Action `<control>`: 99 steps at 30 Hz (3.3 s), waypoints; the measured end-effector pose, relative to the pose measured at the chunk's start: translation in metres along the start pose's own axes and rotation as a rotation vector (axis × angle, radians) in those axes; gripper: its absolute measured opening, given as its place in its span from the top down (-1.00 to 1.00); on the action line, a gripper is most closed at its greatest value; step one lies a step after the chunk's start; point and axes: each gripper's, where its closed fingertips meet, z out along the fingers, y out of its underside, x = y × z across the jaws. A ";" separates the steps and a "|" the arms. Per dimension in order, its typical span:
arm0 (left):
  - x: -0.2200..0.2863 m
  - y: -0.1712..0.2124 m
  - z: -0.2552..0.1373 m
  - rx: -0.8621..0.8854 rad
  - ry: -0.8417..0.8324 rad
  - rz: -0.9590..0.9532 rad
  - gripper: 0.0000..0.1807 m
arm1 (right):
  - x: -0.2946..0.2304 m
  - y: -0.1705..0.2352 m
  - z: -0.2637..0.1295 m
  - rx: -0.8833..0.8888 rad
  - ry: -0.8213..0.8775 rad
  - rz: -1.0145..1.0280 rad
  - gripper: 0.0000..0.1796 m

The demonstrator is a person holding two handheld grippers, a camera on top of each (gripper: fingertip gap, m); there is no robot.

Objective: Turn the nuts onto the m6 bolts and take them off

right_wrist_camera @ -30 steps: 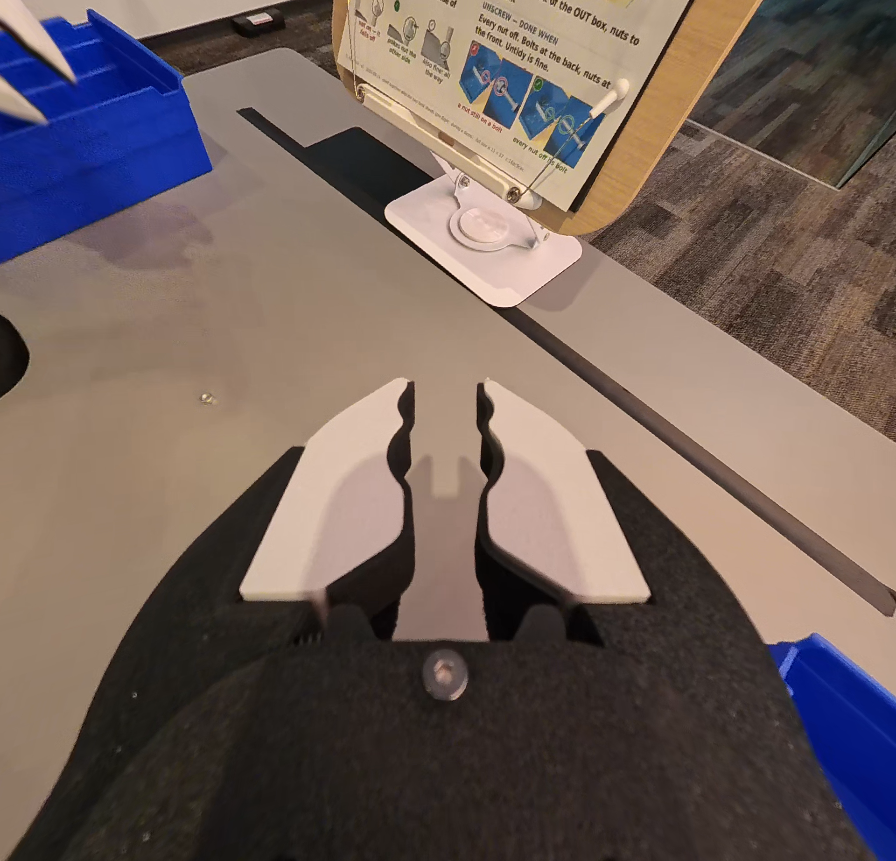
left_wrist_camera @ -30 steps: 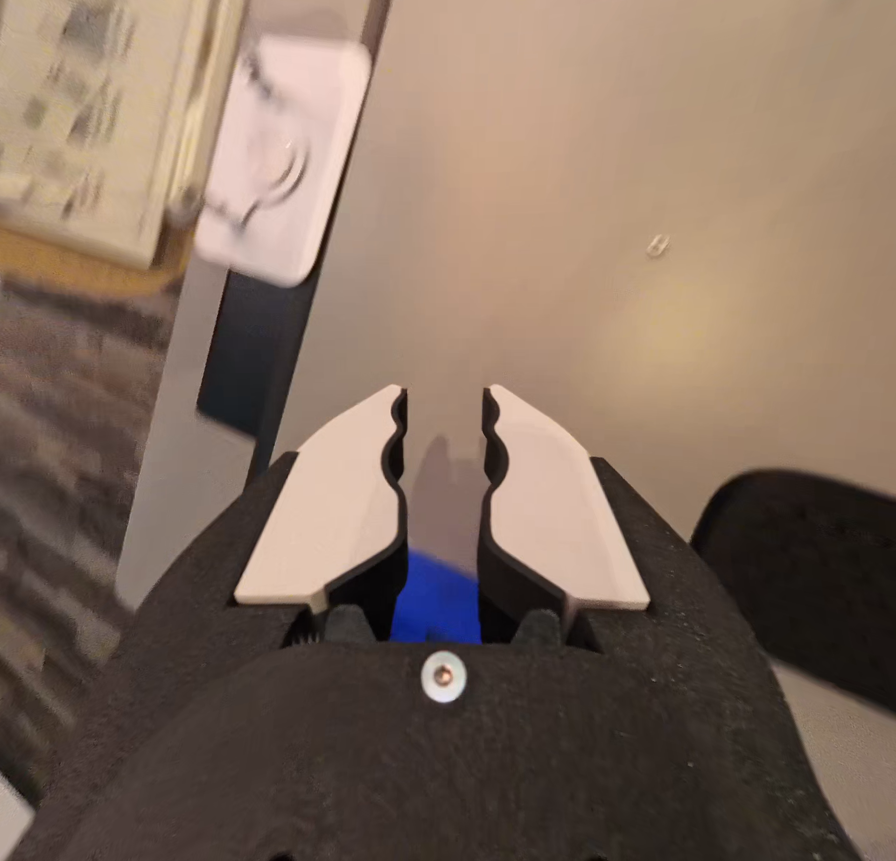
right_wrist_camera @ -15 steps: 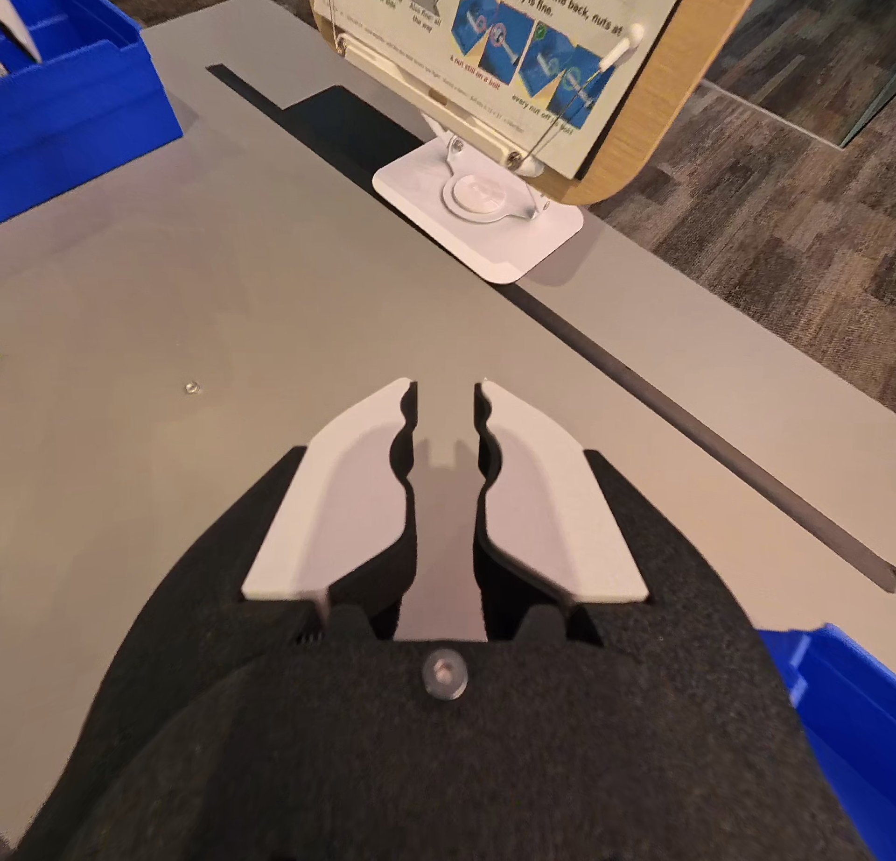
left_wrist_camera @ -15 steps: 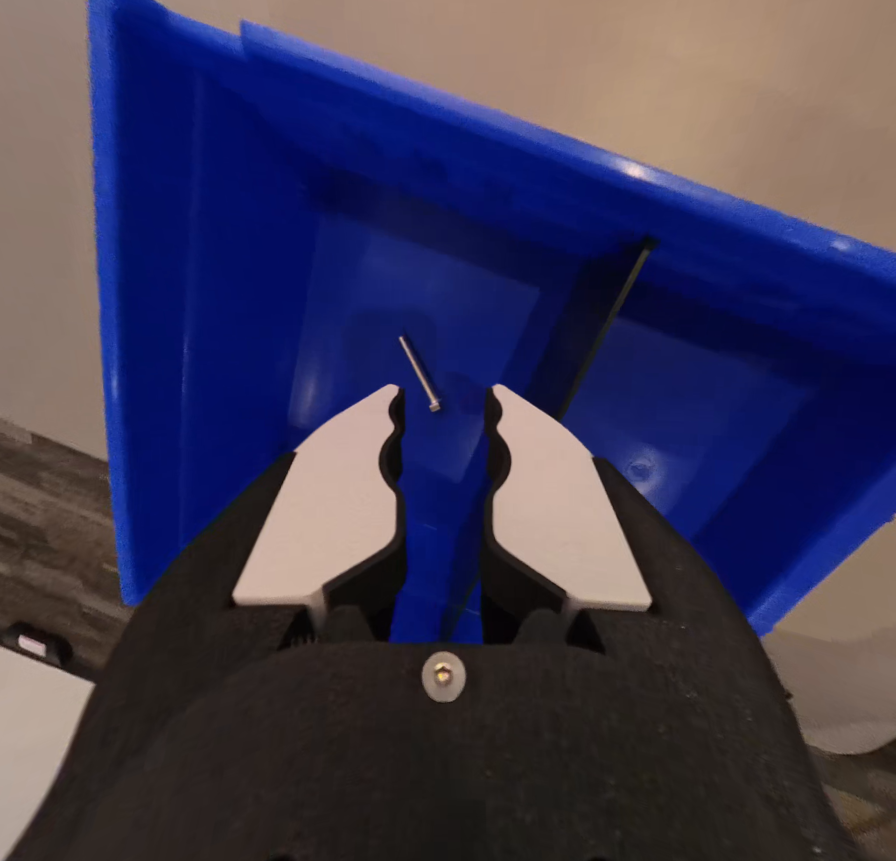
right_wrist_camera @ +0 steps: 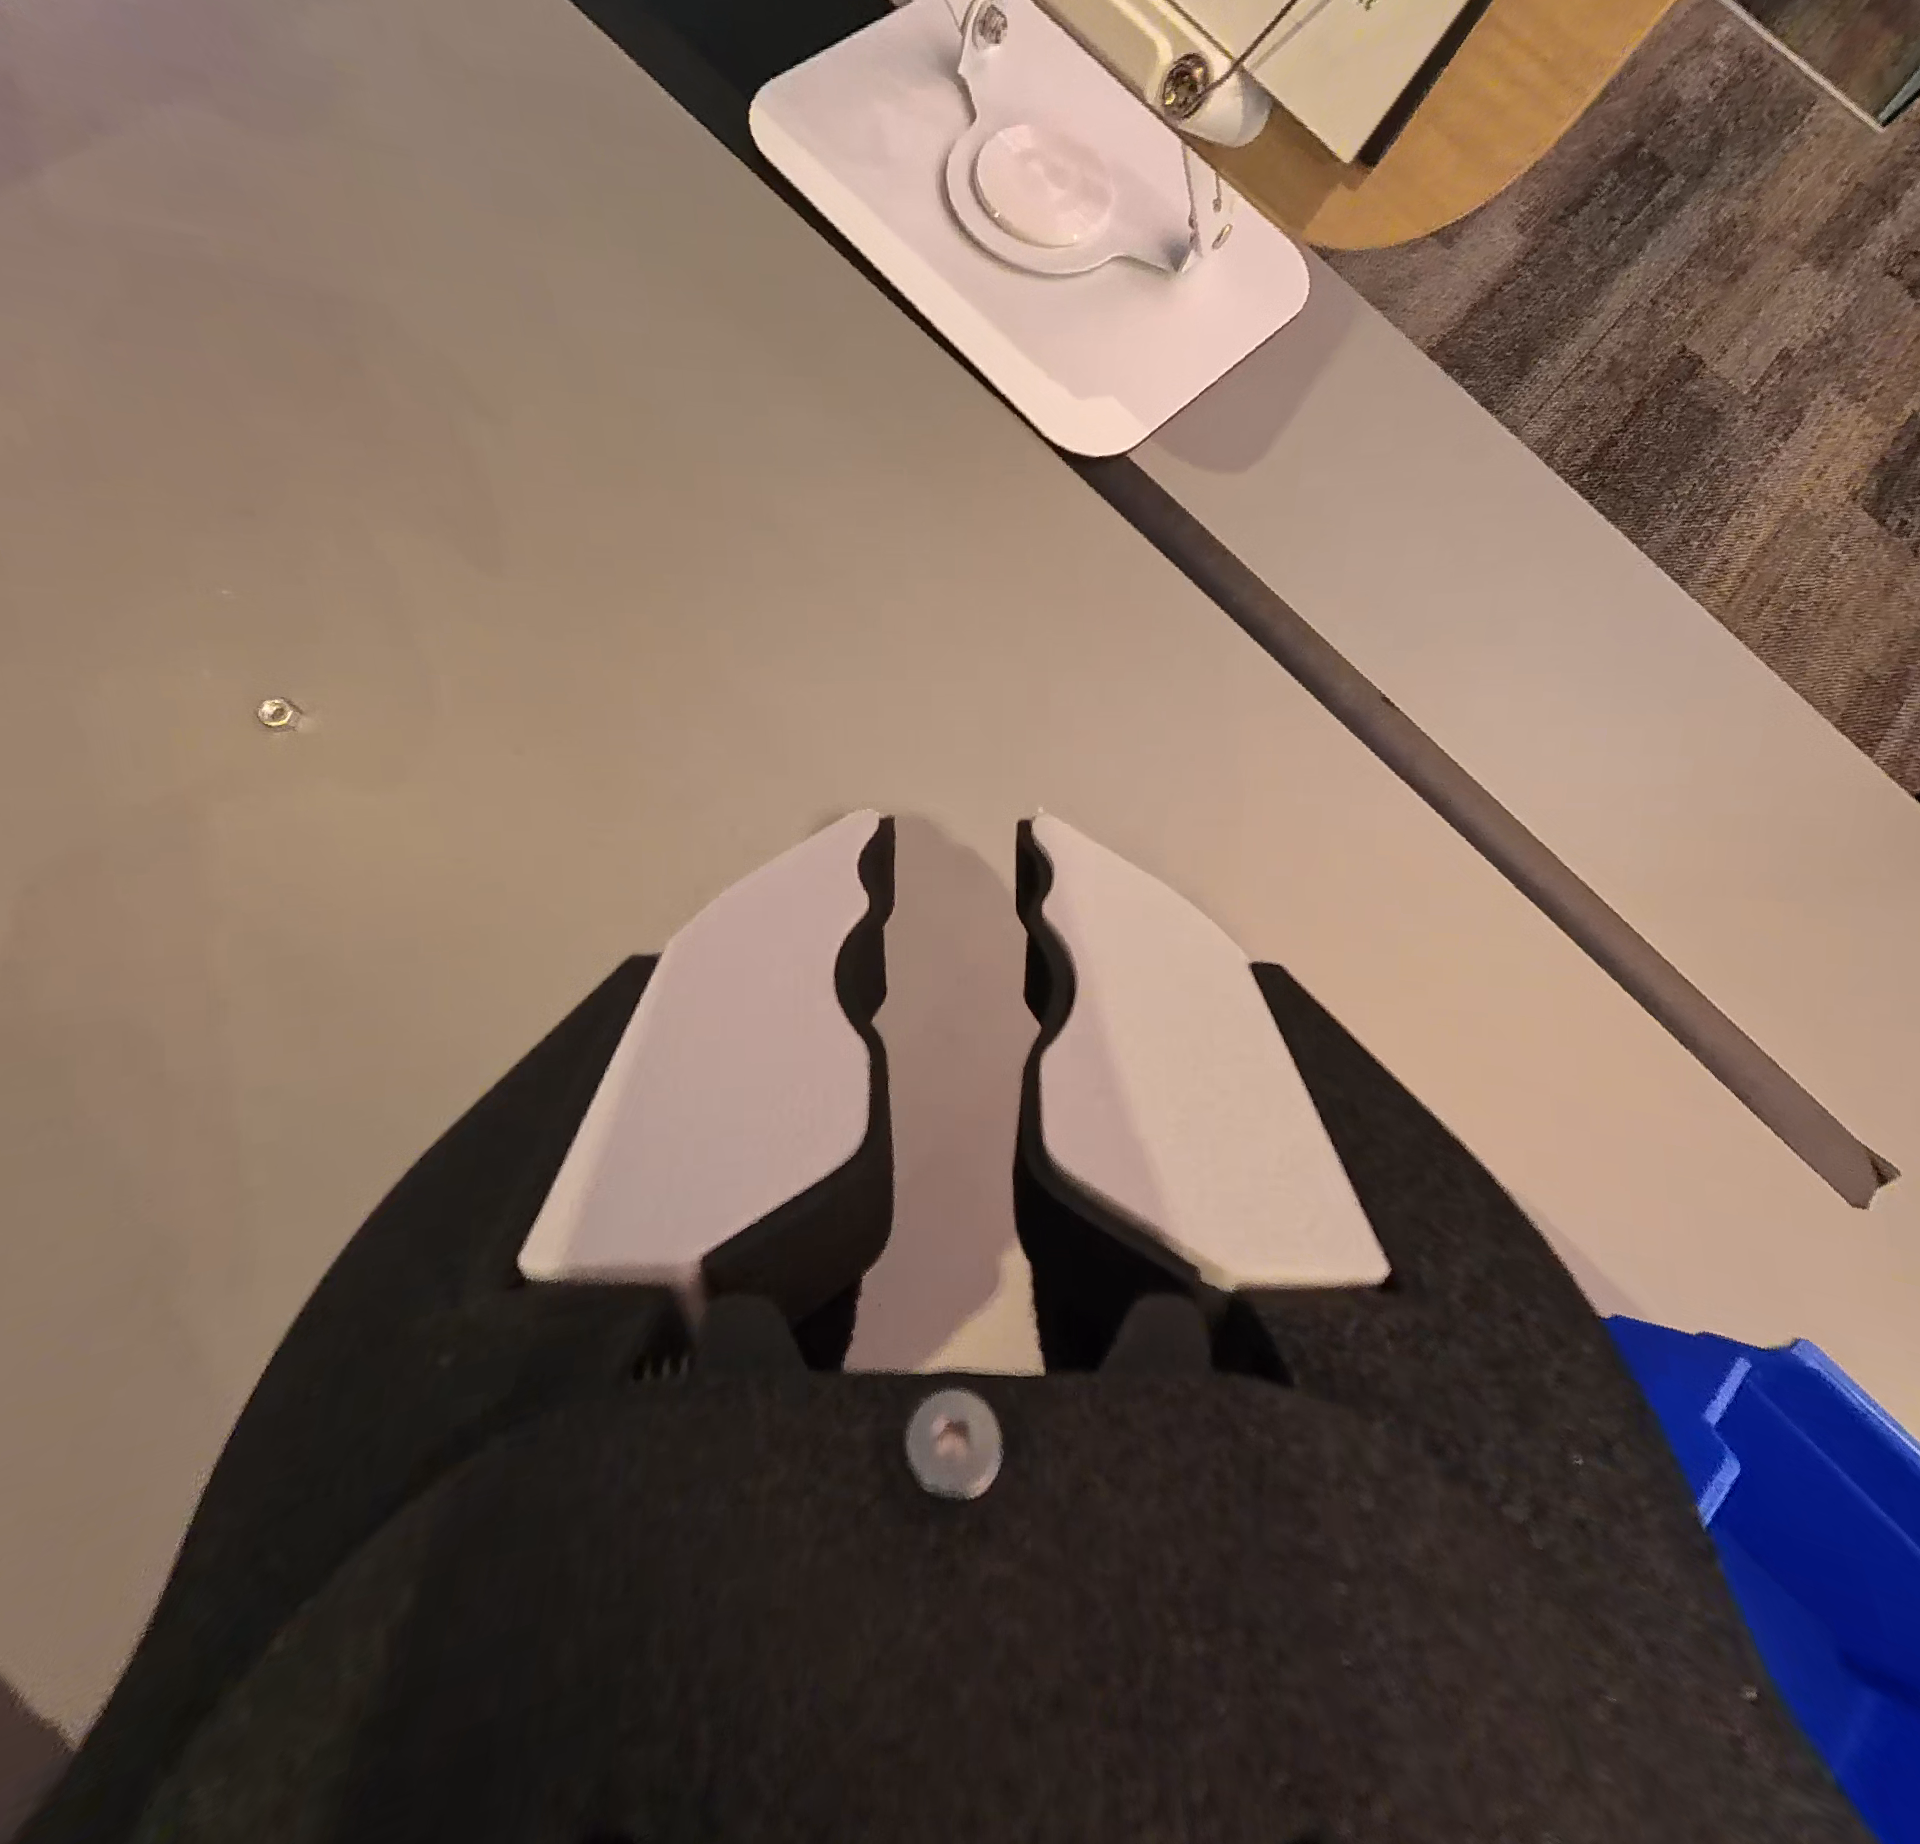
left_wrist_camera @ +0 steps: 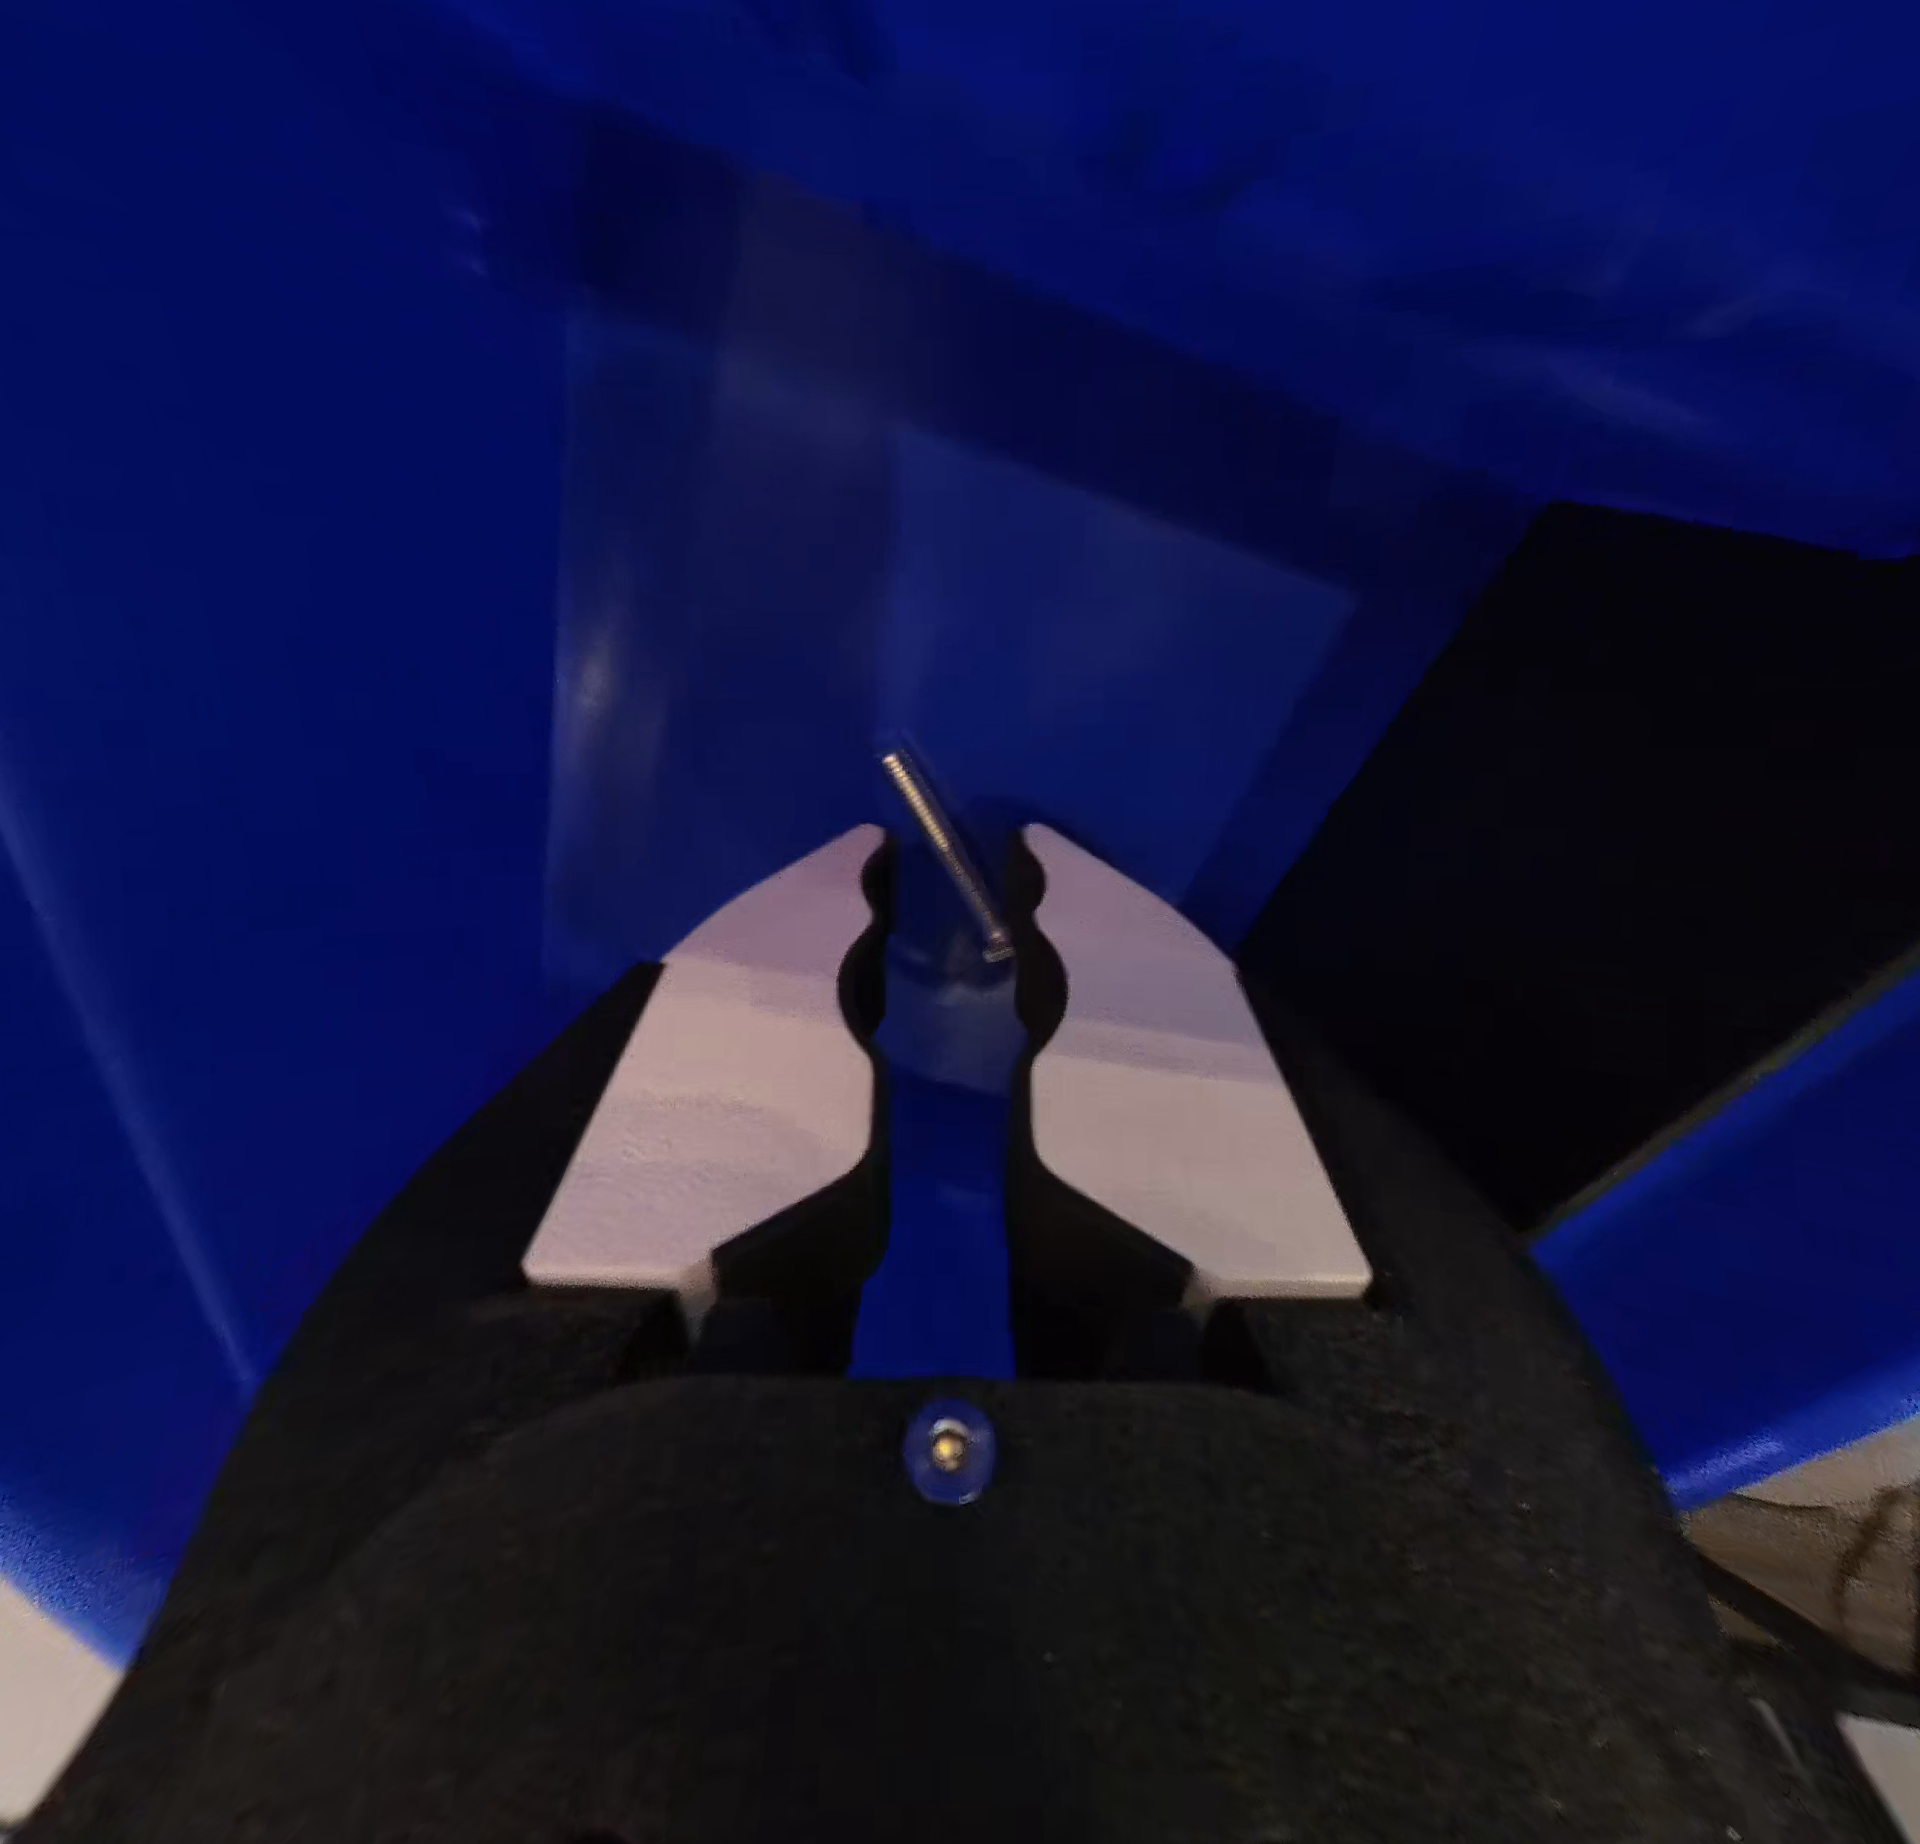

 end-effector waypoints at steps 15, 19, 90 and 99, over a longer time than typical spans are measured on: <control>-0.013 -0.074 -0.178 0.628 -0.175 -0.297 0.94 | -0.018 -0.031 -0.029 0.172 -0.082 -0.072 0.77; 0.071 -0.184 -0.273 1.024 -0.182 -0.115 0.94 | -0.067 -0.077 -0.044 0.401 -0.261 -0.132 0.78; 0.236 -0.370 -0.248 1.478 0.464 -0.115 0.95 | -0.143 -0.123 -0.069 0.735 -0.728 -0.028 0.58; 0.178 -0.321 -0.244 1.488 0.300 -0.276 0.95 | -0.155 -0.056 0.024 0.361 -0.688 -0.262 0.70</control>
